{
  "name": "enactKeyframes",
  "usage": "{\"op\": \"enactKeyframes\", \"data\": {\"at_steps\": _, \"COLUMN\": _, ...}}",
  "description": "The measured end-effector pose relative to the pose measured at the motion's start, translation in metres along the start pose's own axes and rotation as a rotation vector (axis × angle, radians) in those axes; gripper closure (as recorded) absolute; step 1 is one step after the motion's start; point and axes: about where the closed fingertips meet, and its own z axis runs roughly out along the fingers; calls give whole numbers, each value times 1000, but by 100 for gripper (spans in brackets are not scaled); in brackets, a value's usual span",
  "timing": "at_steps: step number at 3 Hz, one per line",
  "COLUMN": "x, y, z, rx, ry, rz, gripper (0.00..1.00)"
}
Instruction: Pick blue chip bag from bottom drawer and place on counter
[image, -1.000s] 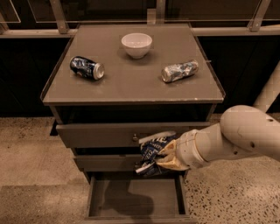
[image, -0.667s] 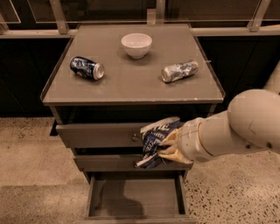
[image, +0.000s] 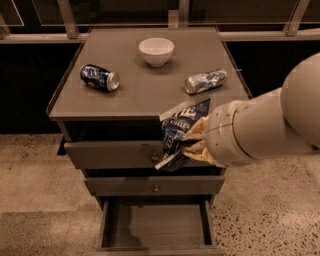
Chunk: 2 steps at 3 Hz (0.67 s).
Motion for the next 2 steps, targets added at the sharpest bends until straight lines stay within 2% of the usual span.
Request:
{"op": "enactKeyframes", "data": {"at_steps": 1, "x": -3, "y": -2, "z": -3, "rx": 6, "ry": 0, "rz": -6, "gripper": 100}}
{"op": "enactKeyframes", "data": {"at_steps": 2, "x": -6, "y": -5, "z": 6, "rx": -2, "ry": -38, "rz": -13, "gripper": 100}}
